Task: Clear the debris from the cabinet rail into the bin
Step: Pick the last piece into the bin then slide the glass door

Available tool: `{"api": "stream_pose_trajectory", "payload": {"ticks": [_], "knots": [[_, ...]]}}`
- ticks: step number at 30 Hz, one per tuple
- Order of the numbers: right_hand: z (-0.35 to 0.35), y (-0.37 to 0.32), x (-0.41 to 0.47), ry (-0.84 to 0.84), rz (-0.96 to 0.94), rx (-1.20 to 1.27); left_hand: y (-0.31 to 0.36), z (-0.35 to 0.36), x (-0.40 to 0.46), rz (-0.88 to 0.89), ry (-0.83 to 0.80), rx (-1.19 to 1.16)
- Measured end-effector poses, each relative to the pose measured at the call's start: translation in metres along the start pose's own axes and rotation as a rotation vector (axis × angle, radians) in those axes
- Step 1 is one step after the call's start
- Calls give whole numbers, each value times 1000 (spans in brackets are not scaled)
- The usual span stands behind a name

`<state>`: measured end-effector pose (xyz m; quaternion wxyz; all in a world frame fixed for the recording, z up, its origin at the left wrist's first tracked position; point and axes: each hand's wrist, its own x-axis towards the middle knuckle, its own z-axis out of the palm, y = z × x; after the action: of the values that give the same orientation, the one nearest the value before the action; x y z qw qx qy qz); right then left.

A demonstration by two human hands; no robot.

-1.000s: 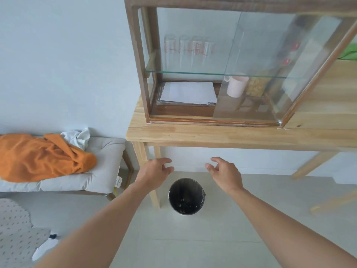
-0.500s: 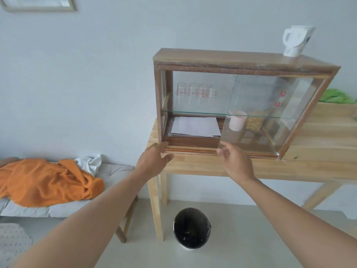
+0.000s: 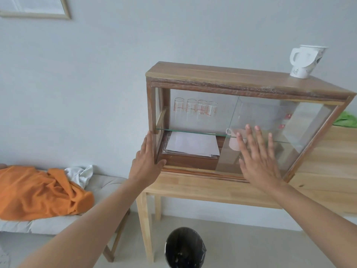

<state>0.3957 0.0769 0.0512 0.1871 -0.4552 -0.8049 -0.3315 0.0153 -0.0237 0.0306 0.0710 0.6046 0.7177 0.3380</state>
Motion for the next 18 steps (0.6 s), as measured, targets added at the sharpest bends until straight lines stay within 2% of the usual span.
{"api": "stream_pose_trajectory", "payload": {"ticks": [10, 18], "knots": [[27, 34, 14, 26, -57, -126, -9, 6, 1, 53, 22, -30], [22, -6, 40, 57, -125, -136, -10, 2, 0, 49, 16, -78]]}}
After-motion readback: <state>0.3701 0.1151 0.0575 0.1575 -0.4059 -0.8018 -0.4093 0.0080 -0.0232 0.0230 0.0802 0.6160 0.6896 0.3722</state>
